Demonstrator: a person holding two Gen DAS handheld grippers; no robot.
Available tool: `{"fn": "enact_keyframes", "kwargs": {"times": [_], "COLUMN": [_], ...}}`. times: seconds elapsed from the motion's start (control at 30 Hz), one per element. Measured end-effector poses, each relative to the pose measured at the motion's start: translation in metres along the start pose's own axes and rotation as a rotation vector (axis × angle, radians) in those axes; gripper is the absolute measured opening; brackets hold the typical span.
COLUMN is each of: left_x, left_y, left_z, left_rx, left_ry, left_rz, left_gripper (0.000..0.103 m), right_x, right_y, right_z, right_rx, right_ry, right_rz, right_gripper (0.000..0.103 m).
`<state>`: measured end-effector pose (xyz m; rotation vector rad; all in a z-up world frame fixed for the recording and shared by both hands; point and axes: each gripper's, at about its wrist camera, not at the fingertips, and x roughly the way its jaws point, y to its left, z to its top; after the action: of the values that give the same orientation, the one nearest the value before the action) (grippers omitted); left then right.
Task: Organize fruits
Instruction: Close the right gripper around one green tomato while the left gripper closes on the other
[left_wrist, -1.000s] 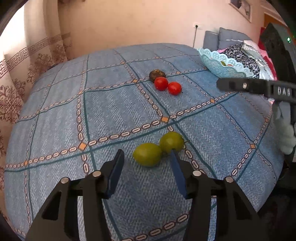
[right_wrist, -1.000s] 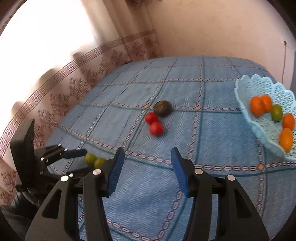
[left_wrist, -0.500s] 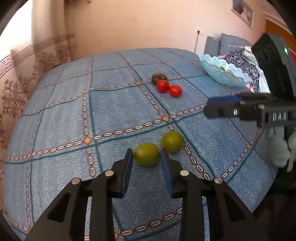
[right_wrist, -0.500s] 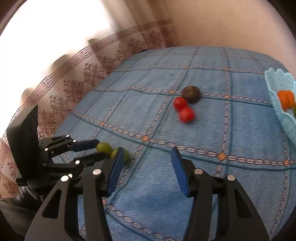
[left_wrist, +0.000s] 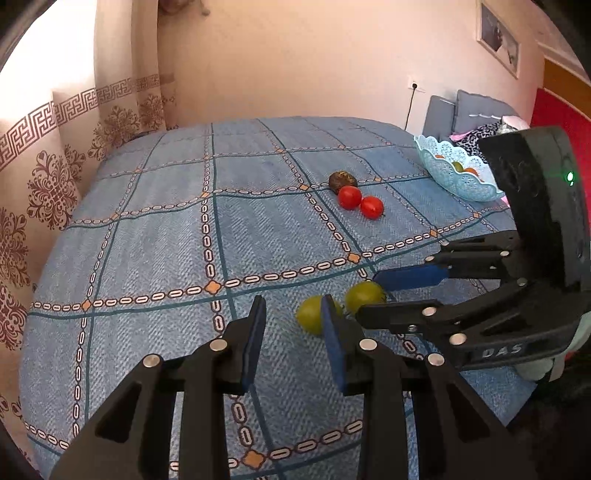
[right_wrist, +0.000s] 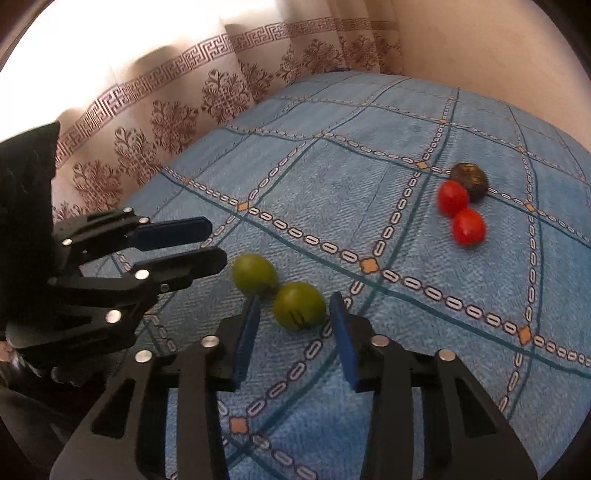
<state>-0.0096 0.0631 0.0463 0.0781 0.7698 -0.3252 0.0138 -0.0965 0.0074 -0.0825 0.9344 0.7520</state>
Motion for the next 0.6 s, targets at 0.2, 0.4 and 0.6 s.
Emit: {"fn": "enact_keyframes", "kwargs": {"times": [0.2,0.4,0.6], "left_x": [0.001,0.008,0.019], "left_y": [0.002,-0.007,-0.017], "left_z": [-0.002,-0.003,-0.006], "left_rx": [-0.005,0.009,0.029], "left_ry": [0.004,0.022,0.059], "left_rz": [-0.010,-0.030,-0.043], "left_gripper": [0.031,0.034,0.042], "right_x": [0.008,-0.005,-0.021], "right_y": [-0.003,-0.011,-0.027], "right_z": [0.001,-0.001,-0.004], "right_rx": [-0.001,0.021,0.072], "right_ry": [0.008,-0.018,-0.047], "right_rz": [-0.012,-0.030,-0.052], "right_gripper": [0.029,0.029,0.029]}}
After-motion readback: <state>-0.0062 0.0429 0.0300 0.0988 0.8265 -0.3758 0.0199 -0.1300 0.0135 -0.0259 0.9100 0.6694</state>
